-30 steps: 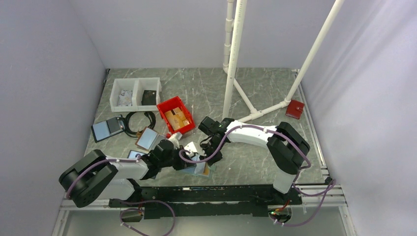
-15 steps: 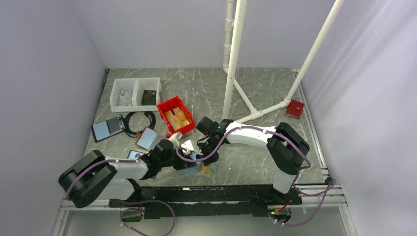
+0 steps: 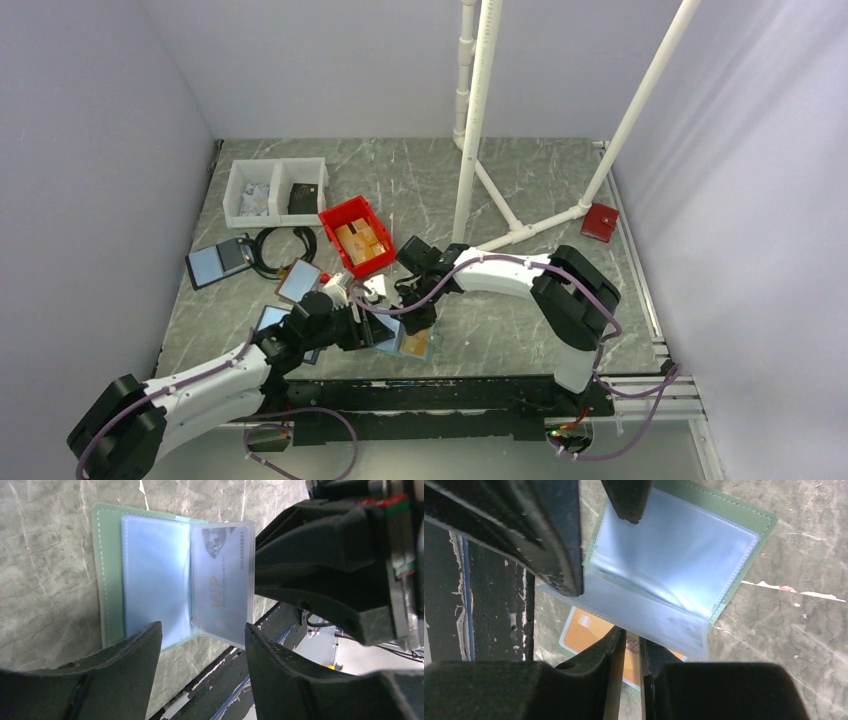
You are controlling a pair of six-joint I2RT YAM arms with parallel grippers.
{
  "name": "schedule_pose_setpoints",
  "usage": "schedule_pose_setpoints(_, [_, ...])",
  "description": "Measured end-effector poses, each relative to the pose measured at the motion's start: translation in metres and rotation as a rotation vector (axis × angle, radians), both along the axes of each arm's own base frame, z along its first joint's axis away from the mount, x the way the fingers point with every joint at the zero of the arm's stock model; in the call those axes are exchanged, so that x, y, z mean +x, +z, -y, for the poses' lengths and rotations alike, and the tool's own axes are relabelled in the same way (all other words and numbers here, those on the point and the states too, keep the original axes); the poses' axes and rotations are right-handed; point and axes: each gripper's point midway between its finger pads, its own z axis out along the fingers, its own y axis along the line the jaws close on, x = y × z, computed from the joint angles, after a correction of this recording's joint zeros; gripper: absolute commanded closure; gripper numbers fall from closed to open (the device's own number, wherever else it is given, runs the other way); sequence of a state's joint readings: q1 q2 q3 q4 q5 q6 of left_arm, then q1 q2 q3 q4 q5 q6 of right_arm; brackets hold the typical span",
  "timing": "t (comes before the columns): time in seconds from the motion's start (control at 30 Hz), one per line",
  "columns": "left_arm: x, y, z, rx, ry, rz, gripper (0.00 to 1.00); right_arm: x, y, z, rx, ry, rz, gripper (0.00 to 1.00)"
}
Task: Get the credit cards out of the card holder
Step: Pick up the card holder from the center of the board.
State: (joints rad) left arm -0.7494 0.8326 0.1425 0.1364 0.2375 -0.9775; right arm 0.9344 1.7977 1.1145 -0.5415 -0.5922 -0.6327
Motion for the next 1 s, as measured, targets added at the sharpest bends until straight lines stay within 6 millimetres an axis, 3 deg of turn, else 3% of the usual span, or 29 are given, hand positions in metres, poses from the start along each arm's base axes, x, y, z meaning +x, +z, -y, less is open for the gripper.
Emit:
schedule_pose_setpoints(0.43, [-0.005,-0.009,0.006,-0.006,-0.052,-0.017,0.31,0.008,0.0,-0.003,0.004,-0.094,-0.05,0.82])
schedule_pose_setpoints(0.63, [-0.003,-0.005,0.006,-0.016,-0.046,-0.003,0.27,0.009,0.0,-0.003,0.004,-0.115,-0.06,0.82])
schedule_pose_setpoints(0.83, [0.0,0.016,0.005,-0.078,-0.025,0.077,0.24,0.01,0.0,-0.005,0.006,-0.127,-0.065,0.82])
schedule_pose_setpoints(1.0, [-0.001,0.006,0.004,-0.061,-0.021,0.047,0.26,0.01,-0.001,-0.006,0.007,-0.134,-0.07,0.82])
